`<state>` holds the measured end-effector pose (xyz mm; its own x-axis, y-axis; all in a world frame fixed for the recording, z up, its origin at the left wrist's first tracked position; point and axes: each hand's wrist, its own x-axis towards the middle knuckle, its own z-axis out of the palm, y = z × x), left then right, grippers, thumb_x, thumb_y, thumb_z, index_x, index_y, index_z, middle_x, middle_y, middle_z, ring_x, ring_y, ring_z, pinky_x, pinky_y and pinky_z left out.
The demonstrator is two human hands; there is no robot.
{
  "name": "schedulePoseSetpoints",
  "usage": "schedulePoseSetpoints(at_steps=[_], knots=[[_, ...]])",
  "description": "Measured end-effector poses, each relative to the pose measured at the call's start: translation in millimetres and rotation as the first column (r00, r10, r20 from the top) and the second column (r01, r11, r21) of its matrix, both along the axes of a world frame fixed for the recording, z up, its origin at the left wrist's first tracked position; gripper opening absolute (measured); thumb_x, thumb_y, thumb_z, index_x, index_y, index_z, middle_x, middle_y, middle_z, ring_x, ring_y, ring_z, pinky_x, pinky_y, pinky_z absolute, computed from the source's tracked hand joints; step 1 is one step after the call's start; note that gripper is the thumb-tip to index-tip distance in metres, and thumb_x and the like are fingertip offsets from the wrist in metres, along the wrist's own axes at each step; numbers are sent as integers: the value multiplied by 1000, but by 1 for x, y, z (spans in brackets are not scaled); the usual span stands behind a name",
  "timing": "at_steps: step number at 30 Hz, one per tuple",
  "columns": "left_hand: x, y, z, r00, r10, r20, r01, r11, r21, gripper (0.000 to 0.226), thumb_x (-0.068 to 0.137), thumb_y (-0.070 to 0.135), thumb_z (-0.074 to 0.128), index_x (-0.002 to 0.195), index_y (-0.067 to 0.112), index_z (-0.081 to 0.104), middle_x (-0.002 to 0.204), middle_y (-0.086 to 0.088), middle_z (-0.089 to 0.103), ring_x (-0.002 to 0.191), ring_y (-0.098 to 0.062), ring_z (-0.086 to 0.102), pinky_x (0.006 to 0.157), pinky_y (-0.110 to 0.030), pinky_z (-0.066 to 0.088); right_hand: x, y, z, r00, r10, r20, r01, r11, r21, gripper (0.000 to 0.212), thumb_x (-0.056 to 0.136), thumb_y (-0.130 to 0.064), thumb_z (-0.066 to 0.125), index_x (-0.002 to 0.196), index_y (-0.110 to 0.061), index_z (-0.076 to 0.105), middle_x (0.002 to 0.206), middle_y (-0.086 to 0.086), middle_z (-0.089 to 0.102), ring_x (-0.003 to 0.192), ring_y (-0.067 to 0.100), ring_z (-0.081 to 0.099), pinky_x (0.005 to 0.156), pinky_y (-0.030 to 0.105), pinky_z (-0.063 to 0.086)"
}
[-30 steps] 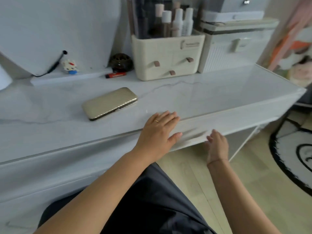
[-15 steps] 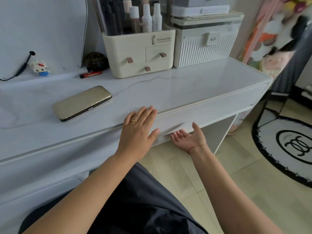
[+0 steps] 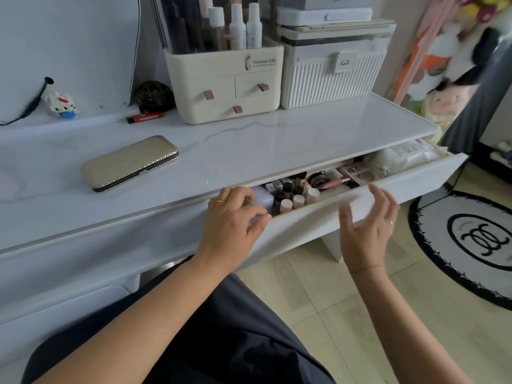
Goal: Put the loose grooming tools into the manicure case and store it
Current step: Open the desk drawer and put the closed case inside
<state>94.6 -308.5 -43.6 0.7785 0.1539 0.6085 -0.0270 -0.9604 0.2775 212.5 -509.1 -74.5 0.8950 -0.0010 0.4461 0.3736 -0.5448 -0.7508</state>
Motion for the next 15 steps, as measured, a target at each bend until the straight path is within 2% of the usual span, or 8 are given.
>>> schedulePoseSetpoints(at_steps=[1, 2, 3, 5, 7, 10, 12, 15], knots=[[-3, -5, -1, 1000, -20, 5, 20, 1000, -10, 29, 87, 37, 52, 78, 16, 70, 88, 1, 60, 83, -19, 51, 74, -31, 36, -2, -4, 8, 990, 86, 109, -70, 988, -139, 40, 88, -40, 50, 122, -20, 50, 131, 4, 44, 127, 19, 36, 103, 33, 23], [-6, -9, -2, 999, -42, -1, 42, 999, -33, 32, 88, 37, 50, 76, 15, 69, 80, 2, 58, 76, -17, 50, 70, -29, 36, -2, -7, 13, 972, 182, 146, -138, 953, -269, 38, 89, -43, 46, 120, -22, 53, 133, 0, 45, 129, 18, 36, 107, 35, 19], [-8, -11, -3, 998, -58, -15, 56, 996, -71, 35, 89, 38, 48, 75, 13, 68, 75, 3, 56, 71, -15, 50, 67, -27, 36, -2, -9, 15, 958, 255, 134, -192, 912, -362, 39, 89, -47, 41, 116, -23, 57, 131, -2, 48, 129, 18, 38, 110, 39, 16], [-12, -13, -2, 998, -47, -43, 41, 991, -128, 40, 91, 40, 44, 68, 12, 62, 69, 3, 52, 63, -14, 47, 58, -24, 34, 1, -16, 16, 945, 315, 93, -244, 863, -443, 46, 89, -52, 32, 114, -24, 59, 125, -4, 53, 124, 18, 43, 112, 43, 16], [-14, -15, 2, 998, -24, -55, 17, 991, -131, 45, 92, 41, 42, 56, 14, 47, 61, 3, 46, 55, -14, 43, 49, -24, 27, 3, -20, 21, 943, 319, 98, -245, 861, -446, 48, 89, -55, 29, 109, -26, 61, 117, -6, 56, 118, 19, 45, 108, 40, 18], [-17, -23, 11, 996, -74, -50, 67, 989, -134, 48, 92, 44, 39, 51, 22, 27, 51, 7, 32, 46, -16, 36, 43, -25, 20, -1, -23, 30, 954, 285, 97, -221, 883, -414, 45, 89, -57, 27, 92, -30, 62, 102, -12, 54, 109, 18, 44, 102, 38, 21], [-19, -28, 11, 993, -95, -75, 85, 987, -137, 53, 92, 49, 35, 47, 20, 28, 46, 5, 35, 43, -19, 38, 40, -28, 27, -6, -26, 34, 964, 247, 94, -191, 896, -402, 35, 89, -57, 26, 79, -36, 53, 92, -16, 49, 102, 17, 43, 98, 39, 23], [-21, -36, 8, 986, -93, -136, 75, 988, -132, 65, 91, 58, 27, 46, 13, 42, 47, -2, 55, 44, -21, 50, 47, -39, 44, -14, -34, 35, 971, 215, 106, -157, 905, -394, 35, 90, -56, 24, 61, -39, 36, 77, -16, 45, 90, 15, 40, 89, 39, 26]])
